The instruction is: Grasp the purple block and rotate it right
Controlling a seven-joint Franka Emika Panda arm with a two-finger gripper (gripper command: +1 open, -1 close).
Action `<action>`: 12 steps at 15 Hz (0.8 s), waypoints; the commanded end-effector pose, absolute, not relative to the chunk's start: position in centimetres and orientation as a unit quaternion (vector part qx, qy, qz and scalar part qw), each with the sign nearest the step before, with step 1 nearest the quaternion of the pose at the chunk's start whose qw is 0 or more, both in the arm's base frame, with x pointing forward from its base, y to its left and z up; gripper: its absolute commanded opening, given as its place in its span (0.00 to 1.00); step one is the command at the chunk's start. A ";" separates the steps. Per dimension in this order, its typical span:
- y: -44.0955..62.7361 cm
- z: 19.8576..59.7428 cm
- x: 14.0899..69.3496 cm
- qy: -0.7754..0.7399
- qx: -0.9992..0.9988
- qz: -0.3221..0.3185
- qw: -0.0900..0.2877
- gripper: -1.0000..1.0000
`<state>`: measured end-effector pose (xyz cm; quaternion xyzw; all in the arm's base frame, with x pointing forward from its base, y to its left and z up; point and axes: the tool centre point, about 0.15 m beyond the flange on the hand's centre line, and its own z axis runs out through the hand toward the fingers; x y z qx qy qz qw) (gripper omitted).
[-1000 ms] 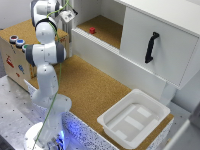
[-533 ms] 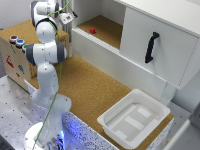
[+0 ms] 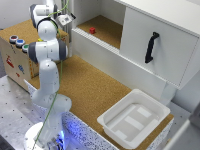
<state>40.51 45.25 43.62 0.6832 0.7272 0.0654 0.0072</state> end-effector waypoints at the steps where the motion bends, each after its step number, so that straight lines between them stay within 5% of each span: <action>1: 47.5 44.5 42.3 0.719 0.694 0.003 0.043 0.00; 12: 46.5 46.0 39.8 0.688 0.725 0.024 0.023 0.00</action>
